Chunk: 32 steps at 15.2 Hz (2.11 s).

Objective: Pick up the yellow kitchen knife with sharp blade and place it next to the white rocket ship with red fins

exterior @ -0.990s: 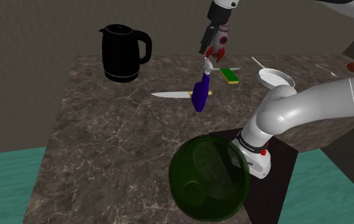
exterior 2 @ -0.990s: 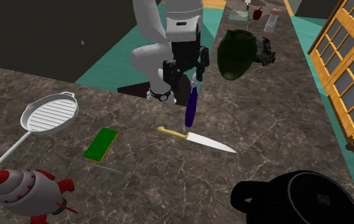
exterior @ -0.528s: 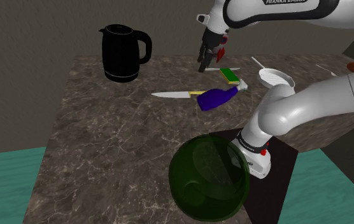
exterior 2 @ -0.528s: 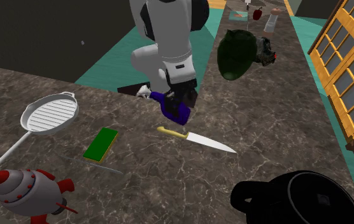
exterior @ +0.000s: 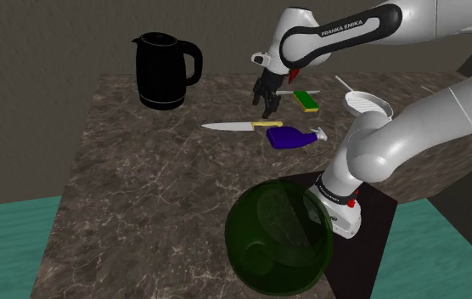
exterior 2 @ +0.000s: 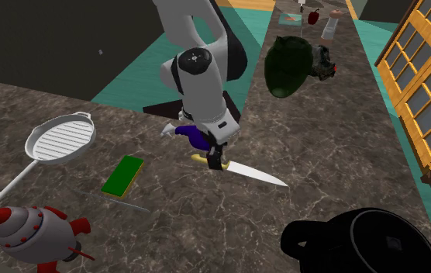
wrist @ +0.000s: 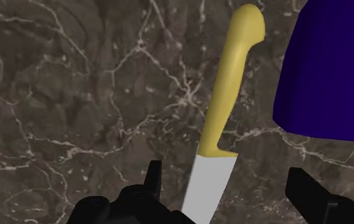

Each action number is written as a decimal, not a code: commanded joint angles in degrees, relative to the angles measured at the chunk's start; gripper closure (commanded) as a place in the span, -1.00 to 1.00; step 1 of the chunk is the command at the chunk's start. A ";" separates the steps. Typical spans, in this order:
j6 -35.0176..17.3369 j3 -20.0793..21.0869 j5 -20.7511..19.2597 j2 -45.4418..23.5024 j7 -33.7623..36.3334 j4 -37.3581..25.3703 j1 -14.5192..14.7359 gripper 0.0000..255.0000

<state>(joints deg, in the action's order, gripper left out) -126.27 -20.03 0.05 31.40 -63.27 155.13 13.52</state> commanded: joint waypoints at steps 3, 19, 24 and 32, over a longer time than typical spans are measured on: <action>-4.32 -1.68 0.46 -2.94 -3.64 1.75 1.17 -1.00; -8.90 -2.28 1.53 -5.85 -4.43 3.46 2.20 1.00; -8.89 -2.28 1.52 -5.82 -4.42 3.49 2.18 1.00; -2.08 -0.82 0.40 -1.63 -2.54 0.71 1.24 1.00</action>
<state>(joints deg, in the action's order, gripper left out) -129.36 -21.10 0.60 29.08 -66.12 156.16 14.90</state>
